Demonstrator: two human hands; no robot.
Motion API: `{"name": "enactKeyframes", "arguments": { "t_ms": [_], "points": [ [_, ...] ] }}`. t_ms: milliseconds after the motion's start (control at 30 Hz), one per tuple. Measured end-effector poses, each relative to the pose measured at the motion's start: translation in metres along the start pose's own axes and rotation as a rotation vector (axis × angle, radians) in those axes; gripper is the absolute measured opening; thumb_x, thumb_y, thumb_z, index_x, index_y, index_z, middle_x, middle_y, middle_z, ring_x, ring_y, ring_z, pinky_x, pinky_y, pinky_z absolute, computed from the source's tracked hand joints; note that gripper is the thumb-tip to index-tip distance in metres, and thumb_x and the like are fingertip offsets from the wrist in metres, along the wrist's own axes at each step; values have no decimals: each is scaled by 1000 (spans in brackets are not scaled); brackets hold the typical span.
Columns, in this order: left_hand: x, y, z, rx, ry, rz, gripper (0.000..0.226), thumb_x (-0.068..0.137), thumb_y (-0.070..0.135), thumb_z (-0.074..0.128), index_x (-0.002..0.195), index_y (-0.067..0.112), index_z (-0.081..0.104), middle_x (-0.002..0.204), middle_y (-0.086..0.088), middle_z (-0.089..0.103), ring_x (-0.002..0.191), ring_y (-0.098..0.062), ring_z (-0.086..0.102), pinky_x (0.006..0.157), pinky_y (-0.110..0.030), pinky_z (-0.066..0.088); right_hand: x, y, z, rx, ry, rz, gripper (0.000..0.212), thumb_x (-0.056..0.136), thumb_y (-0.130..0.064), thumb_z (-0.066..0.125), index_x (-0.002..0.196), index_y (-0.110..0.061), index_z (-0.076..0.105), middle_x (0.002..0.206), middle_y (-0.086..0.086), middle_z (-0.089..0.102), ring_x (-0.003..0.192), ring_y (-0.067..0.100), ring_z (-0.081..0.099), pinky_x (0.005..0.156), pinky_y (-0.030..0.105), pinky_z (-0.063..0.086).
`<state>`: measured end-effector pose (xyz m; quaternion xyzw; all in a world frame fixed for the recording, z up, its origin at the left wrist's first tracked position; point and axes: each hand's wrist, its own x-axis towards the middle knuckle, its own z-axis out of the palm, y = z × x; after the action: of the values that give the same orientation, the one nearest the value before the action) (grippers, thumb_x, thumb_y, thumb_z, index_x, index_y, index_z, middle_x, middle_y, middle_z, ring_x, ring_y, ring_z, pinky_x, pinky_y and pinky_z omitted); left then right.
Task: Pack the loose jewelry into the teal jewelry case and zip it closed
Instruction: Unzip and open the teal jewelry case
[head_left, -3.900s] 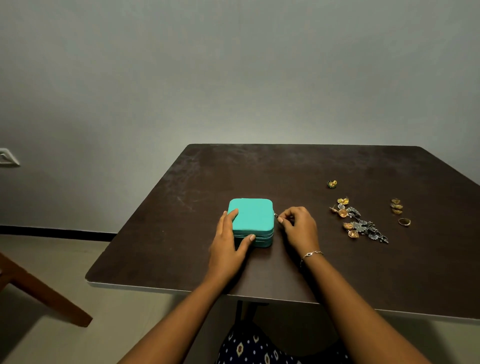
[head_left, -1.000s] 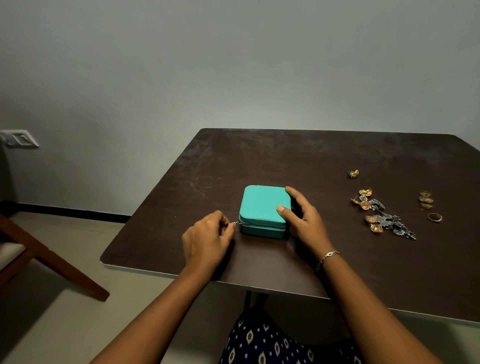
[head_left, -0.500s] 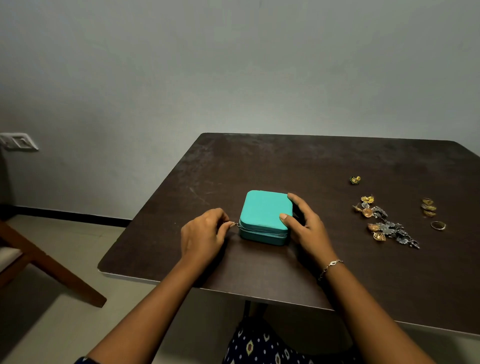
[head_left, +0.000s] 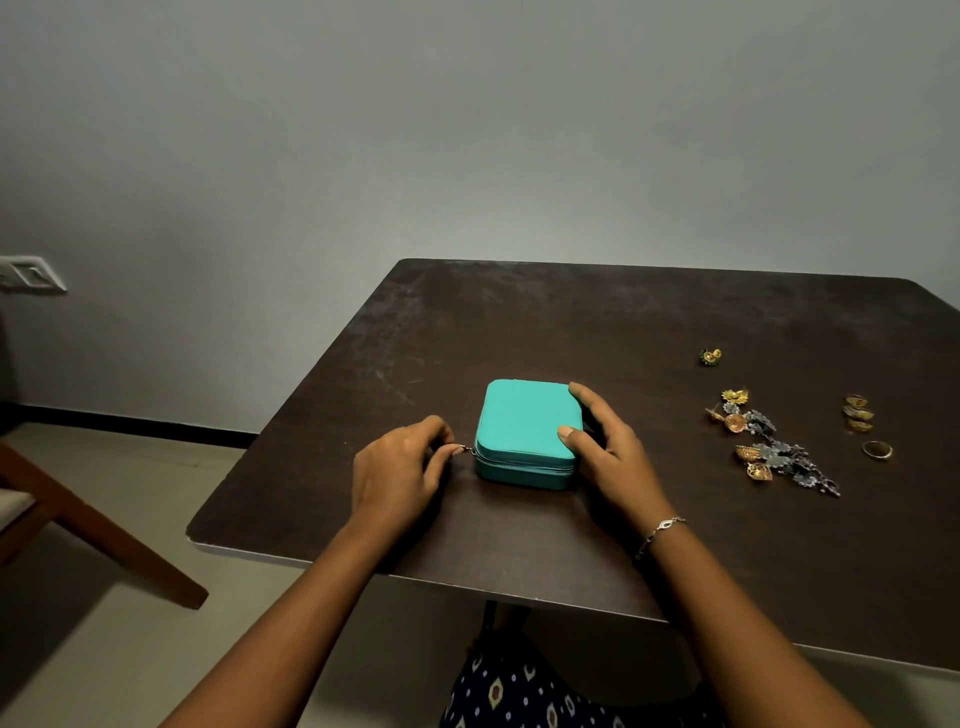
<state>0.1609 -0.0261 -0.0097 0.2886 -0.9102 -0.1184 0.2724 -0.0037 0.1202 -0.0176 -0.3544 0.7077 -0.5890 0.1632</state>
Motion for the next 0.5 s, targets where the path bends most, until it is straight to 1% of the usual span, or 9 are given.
{"name": "enactKeyframes", "arguments": {
  "t_ms": [133, 200, 267, 367, 400, 500],
  "points": [
    [3, -1, 2, -50, -1, 12, 10, 87, 31, 59, 88, 21, 61, 79, 4, 66, 68, -16, 59, 60, -30, 47, 1, 0, 0, -12, -3, 0, 50, 88, -9, 55, 135, -21, 43, 140, -2, 44, 126, 11, 42, 98, 22, 33],
    [6, -2, 3, -78, -2, 13, 10, 87, 29, 60, 86, 20, 61, 77, 4, 66, 66, -17, 59, 61, -28, 43, 0, -1, 0, -14, -6, 0, 50, 88, -9, 54, 135, -22, 43, 139, -3, 44, 125, 10, 41, 98, 21, 33],
    [9, -4, 3, -95, 2, -5, 9, 87, 28, 60, 85, 19, 61, 74, 2, 66, 65, -19, 60, 64, -30, 44, 0, -1, -1, -19, -25, -9, 49, 89, -9, 54, 134, -23, 44, 138, -4, 44, 125, 10, 41, 98, 20, 33],
    [16, -6, 5, -90, 26, -39, 10, 87, 27, 60, 84, 17, 61, 73, 0, 67, 66, -21, 60, 63, -29, 42, -1, -2, 0, -39, -56, -17, 48, 89, -8, 53, 134, -25, 44, 137, -7, 45, 123, 7, 42, 91, 13, 35],
    [19, -6, 7, -85, 28, -45, 11, 87, 27, 59, 85, 17, 61, 74, 0, 67, 67, -22, 60, 64, -29, 40, -2, -2, 0, -40, -58, -20, 48, 89, -8, 53, 134, -26, 44, 137, -7, 45, 124, 8, 42, 92, 13, 35],
    [34, -2, 11, -88, 41, -76, 12, 88, 28, 57, 84, 17, 60, 76, -2, 68, 74, -25, 61, 65, -29, 39, -1, -2, 0, -39, -60, -21, 48, 89, -12, 54, 133, -28, 44, 139, -7, 44, 125, 8, 41, 99, 22, 34]
  ]
}}
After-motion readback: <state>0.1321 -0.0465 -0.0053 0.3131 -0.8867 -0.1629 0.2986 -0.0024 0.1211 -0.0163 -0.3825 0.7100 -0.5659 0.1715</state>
